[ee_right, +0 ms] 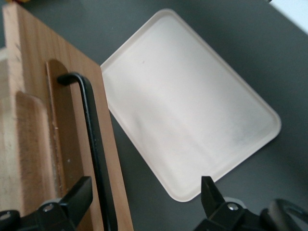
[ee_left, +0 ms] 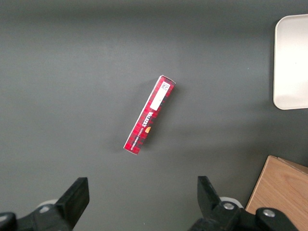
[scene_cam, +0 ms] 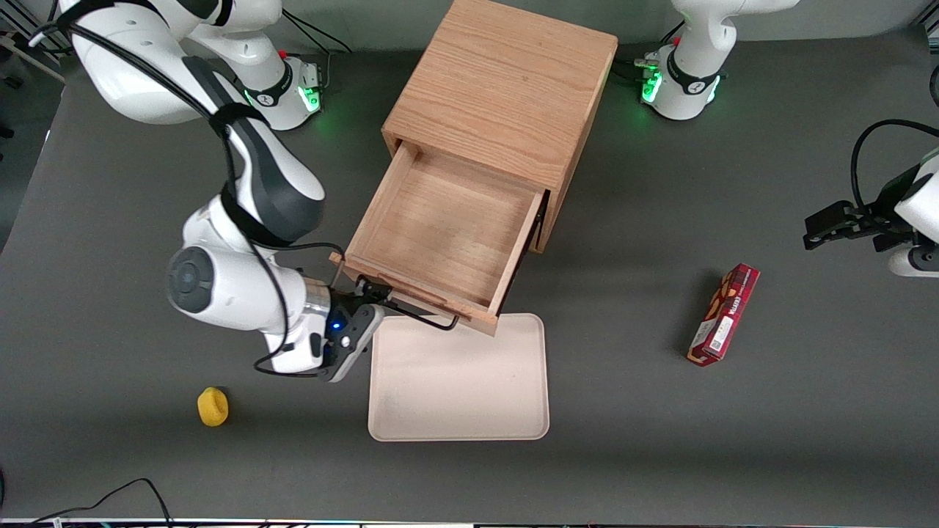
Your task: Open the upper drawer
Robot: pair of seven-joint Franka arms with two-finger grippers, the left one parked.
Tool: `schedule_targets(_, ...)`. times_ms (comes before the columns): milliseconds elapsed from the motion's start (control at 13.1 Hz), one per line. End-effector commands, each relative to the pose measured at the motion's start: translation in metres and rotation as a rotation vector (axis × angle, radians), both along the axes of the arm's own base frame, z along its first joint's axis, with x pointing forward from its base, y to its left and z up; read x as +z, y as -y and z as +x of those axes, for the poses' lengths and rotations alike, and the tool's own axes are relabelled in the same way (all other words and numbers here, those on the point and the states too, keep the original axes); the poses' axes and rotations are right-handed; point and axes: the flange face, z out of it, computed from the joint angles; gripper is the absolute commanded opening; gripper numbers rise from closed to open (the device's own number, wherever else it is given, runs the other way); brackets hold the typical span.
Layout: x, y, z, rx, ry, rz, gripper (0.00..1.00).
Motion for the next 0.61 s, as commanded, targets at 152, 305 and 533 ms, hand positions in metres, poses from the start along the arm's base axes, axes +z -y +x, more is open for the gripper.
schedule_targets(152, 0.101, 0.051, -0.017, -0.068, 0.040, 0.049, 1.00)
schedule_targets(305, 0.135, 0.095, -0.038, -0.172, -0.040, -0.001, 1.00)
schedule_targets(533, 0.175, 0.159, -0.075, -0.499, -0.182, -0.163, 1.00)
